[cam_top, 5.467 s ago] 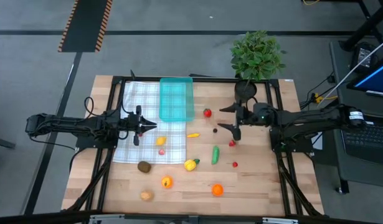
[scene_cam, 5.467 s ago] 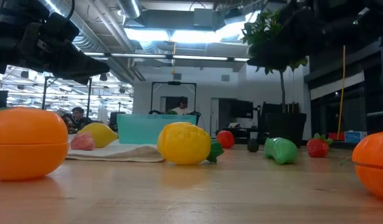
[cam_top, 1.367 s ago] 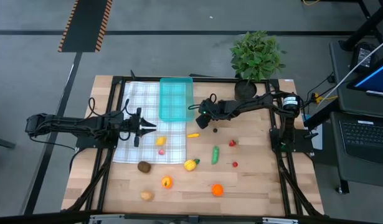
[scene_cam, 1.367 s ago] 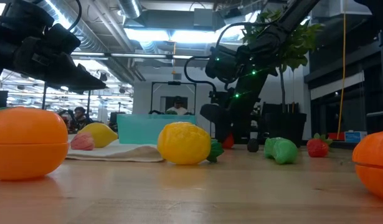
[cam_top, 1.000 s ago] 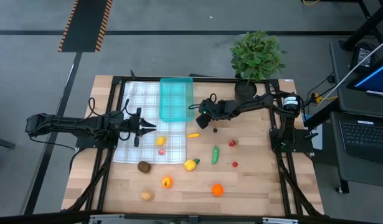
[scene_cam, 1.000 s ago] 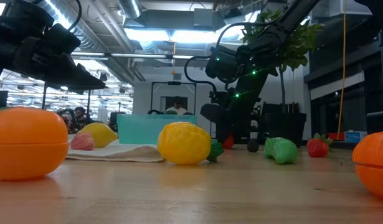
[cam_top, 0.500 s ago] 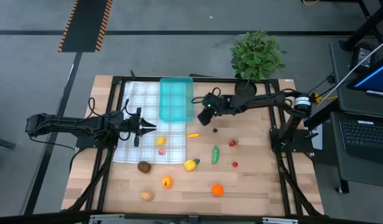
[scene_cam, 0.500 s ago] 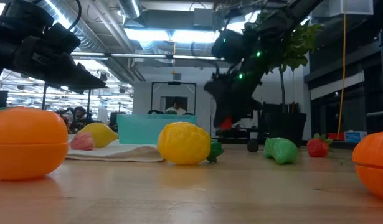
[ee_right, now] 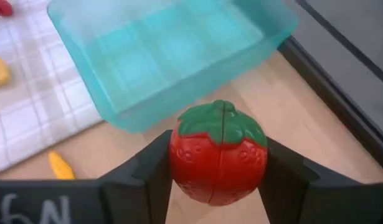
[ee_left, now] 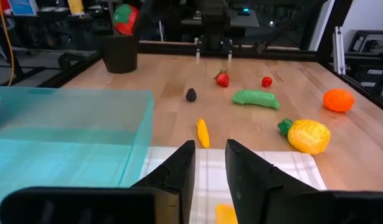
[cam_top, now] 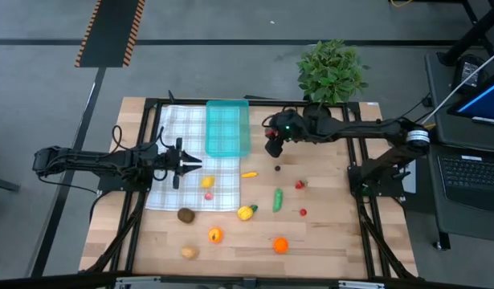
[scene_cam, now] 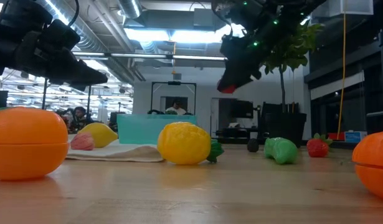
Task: Pick and placing Produce into tupperware
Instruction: Put the top red strawberry into the blue bin
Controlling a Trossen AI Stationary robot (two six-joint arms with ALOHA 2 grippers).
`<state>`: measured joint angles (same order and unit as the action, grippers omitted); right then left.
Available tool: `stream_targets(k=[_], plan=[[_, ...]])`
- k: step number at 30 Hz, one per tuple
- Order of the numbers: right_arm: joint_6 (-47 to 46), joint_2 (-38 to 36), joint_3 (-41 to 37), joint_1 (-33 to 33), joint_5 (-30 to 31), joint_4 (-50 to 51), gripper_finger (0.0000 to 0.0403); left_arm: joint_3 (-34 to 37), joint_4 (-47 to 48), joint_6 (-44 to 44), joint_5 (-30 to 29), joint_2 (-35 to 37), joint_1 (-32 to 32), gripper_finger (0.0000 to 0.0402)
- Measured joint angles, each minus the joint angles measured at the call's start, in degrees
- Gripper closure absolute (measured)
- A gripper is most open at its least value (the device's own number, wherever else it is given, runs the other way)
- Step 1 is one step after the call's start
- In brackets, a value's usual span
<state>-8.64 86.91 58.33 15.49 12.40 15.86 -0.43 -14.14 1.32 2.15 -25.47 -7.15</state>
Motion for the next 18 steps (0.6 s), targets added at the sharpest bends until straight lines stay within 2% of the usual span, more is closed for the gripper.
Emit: stream_targets(k=[3, 11, 15, 18], plan=[[-0.02, -1.41, -4.95, 0.0, -1.49, -4.98, 0.0217, 0.0, -0.06, 0.0, 0.02, 0.0, 0.0, 0.0315], [2.77, -4.37, -19.4, 0.09, -15.04, -29.56, 0.0216, 0.0, -2.75, 0.02, 0.02, 0.0, 0.02, 0.0326], [6.62, -4.34, -23.38, 0.11, -23.53, -40.64, 0.0218, 0.0, -4.85, 0.02, 0.02, 0.0, 0.0, 0.0335], [8.2, -4.34, -24.57, 0.08, -27.61, -45.22, 0.0214, 0.0, -6.76, 0.04, 0.02, 0.0, 0.0, 0.0341]])
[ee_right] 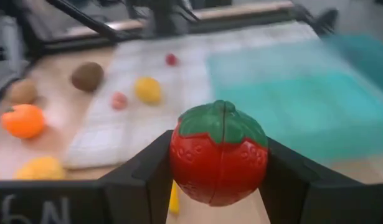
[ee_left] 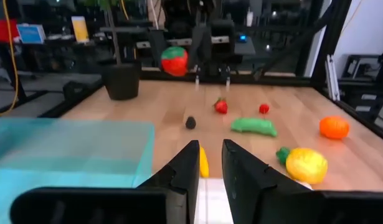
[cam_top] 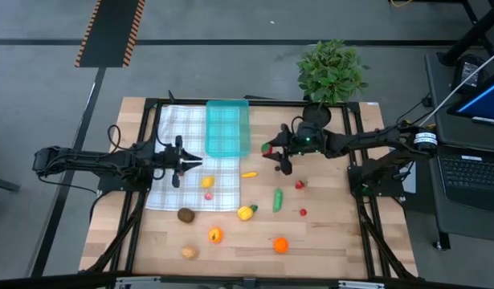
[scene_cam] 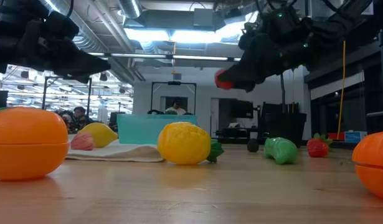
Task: Pick and placing Produce into tupperware
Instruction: Put the top red strawberry into the blue bin
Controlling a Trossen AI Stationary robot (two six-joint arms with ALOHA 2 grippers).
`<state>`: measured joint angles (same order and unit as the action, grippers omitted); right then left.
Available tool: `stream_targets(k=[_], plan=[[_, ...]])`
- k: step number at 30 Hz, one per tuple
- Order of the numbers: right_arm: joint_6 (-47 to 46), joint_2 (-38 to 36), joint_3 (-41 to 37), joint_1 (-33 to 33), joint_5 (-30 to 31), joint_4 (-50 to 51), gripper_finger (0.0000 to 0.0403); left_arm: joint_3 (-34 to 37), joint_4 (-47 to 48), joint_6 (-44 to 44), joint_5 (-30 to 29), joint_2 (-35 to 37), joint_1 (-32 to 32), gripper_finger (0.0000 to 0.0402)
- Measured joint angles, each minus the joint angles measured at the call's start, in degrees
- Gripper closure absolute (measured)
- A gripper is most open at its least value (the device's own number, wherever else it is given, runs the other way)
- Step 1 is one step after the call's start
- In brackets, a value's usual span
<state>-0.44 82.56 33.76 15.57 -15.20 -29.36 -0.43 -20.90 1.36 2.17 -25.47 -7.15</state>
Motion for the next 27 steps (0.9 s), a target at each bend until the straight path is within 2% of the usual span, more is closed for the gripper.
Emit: stream_targets(k=[3, 11, 13, 23, 27], plan=[[2.27, 0.0, -0.37, 0.01, -2.05, -2.65, 0.0213, 0.0, -1.91, -0.01, 0.0, 0.0, 0.01, 0.0346], [5.35, 0.0, -0.37, 0.02, -15.8, -11.49, 0.0218, 0.0, -2.48, -0.01, 0.0, -0.02, 0.01, 0.0353], [5.66, 0.0, -0.37, 0.01, -17.55, -13.08, 0.0215, 0.0, -2.48, -0.05, 0.0, -0.02, 0.01, 0.0351], [5.9, 1.75, -0.37, 0.03, -17.32, -17.42, 0.0218, 0.0, -2.46, -1.94, 0.0, -0.02, 0.0, 0.0331], [4.76, 3.38, -0.37, -0.01, -10.52, -18.02, 0.0218, 0.0, -2.6, -1.96, -0.99, -0.02, 0.01, 0.0324]])
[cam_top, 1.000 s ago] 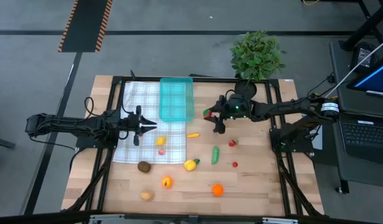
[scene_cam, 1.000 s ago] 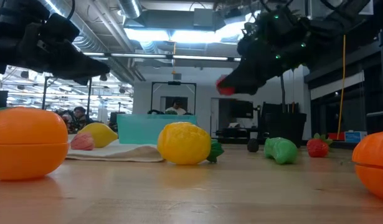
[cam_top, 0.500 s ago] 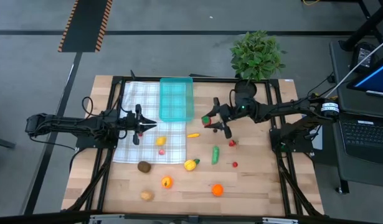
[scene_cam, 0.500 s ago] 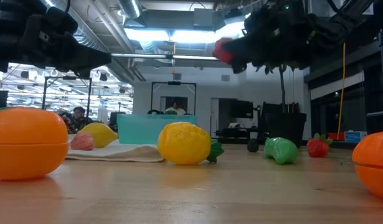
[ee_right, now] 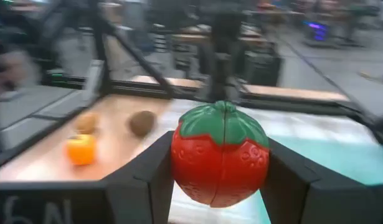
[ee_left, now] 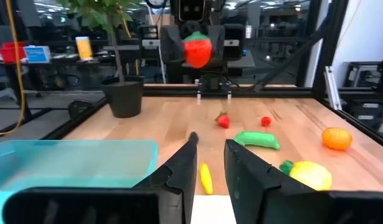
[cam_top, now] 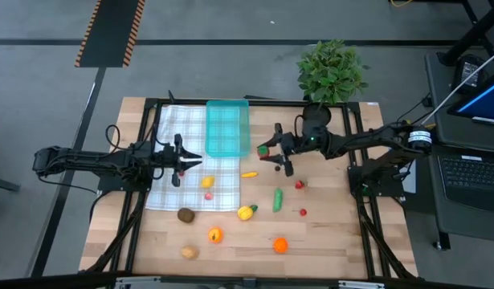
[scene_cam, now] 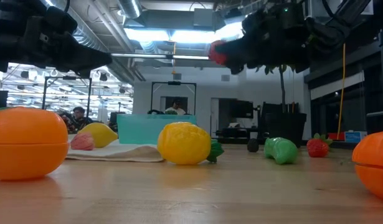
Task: Pick and placing Produce into tupperware
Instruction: Put the top red strawberry into the blue bin
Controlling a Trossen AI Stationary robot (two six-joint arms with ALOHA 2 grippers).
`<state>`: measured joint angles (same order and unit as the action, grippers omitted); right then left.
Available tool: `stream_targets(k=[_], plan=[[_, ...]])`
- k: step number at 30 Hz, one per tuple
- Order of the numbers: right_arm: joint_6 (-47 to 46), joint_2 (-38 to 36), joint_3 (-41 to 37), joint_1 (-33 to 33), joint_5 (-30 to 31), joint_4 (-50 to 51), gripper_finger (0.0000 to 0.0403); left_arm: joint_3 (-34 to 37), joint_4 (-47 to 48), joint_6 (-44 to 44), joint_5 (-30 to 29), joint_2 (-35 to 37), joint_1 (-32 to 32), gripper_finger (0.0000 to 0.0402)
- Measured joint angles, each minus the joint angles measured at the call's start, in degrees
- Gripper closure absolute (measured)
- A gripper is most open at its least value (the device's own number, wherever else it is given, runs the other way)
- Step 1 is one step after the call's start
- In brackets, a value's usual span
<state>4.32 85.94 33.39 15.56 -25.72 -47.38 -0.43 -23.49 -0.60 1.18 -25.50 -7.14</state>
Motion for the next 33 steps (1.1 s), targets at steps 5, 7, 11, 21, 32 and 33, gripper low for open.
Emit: stream_targets(k=[5, 7, 11, 21, 32, 33], plan=[[-1.05, 0.4, 0.0, 0.03, 6.6, -0.48, 0.0218, 0.0, -0.06, -0.17, -4.95, 0.0, -0.02, 0.0318], [-1.3, 0.4, 0.0, 0.03, 6.63, -0.43, 0.0218, 0.0, -0.08, -1.15, -5.15, 0.0, -0.02, 0.0315], [-2.53, 0.72, 0.79, 0.12, 7.33, 1.1, 0.0218, 0.0, -0.12, -1.55, -5.15, 0.0, 0.0, 0.0313], [-2.86, 7.57, 10.25, 2.93, 8.11, 7.59, 0.0218, 0.0, -0.12, -1.64, -5.15, 0.0, 0.0, 0.0333], [-3.17, 19.78, 29.53, 5.64, 10.08, 20.18, 0.0218, 0.0, 0.51, -1.74, -5.17, 0.02, -0.02, 0.0349], [-2.45, 20.55, 30.96, 5.59, 11.74, 21.18, 0.0218, 0.0, 0.53, -2.15, -5.17, 0.0, -0.02, 0.035]])
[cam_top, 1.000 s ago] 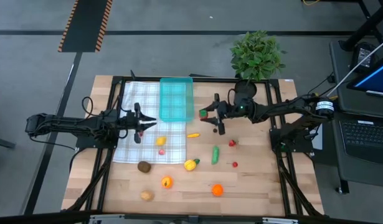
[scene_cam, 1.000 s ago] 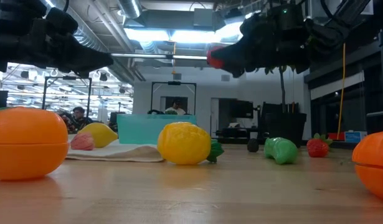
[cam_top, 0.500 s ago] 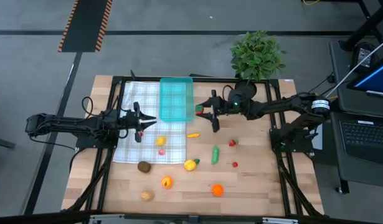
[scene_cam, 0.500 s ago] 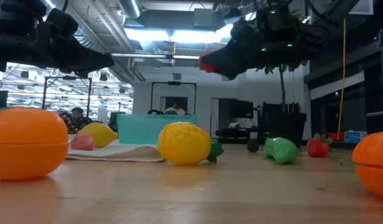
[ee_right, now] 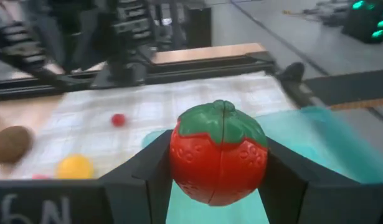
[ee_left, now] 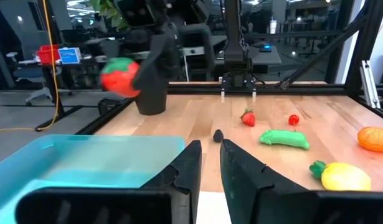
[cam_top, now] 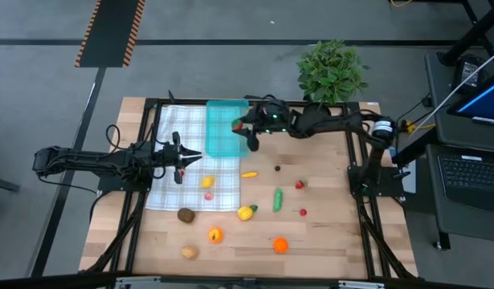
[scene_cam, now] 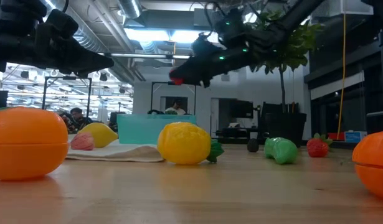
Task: Pick and placing Produce into tupperware
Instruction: Put the top red strawberry into the blue bin
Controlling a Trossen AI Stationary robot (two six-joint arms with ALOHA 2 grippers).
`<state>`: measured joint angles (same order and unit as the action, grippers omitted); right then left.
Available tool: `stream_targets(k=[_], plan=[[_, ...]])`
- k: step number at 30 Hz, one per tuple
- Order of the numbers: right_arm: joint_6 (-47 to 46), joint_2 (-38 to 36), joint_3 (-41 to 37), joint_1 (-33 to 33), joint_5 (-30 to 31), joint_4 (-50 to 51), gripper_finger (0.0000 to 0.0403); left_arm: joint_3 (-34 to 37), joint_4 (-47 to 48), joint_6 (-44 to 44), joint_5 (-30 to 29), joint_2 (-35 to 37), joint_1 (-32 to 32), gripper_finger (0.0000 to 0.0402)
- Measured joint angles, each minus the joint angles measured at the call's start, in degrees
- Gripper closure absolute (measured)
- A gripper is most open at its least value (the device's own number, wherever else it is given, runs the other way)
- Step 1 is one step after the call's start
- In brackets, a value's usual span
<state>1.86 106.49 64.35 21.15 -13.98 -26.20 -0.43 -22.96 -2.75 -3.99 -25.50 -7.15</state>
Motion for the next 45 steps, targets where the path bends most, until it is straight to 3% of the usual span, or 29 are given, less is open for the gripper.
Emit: stream_targets(k=[3, 8, 17, 26, 45], plan=[[0.8, 2.69, 4.77, 0.08, 4.72, 3.96, 0.0218, 0.0, 0.0, -0.98, 0.02, 0.01, 0.02, 0.0353], [1.13, 6.66, 10.55, 0.07, 6.49, 6.94, 0.0217, 0.0, 0.54, -1.02, 0.0, 0.0, 0.0, 0.0348], [-0.18, 8.37, 14.1, 0.17, 13.33, 9.77, 0.0218, 0.0, 1.55, -1.0, 0.02, 0.0, 0.0, 0.0326], [-6.14, 8.37, 19.03, 0.84, 21.29, 25.62, 0.0218, 0.0, 1.53, -0.98, 0.02, 0.02, 0.0, 0.0313], [-6.05, 10.71, 19.24, 3.25, 22.16, 22.49, 0.0218, -0.01, 1.49, -0.87, 0.01, 0.01, 0.0, 0.0341]])
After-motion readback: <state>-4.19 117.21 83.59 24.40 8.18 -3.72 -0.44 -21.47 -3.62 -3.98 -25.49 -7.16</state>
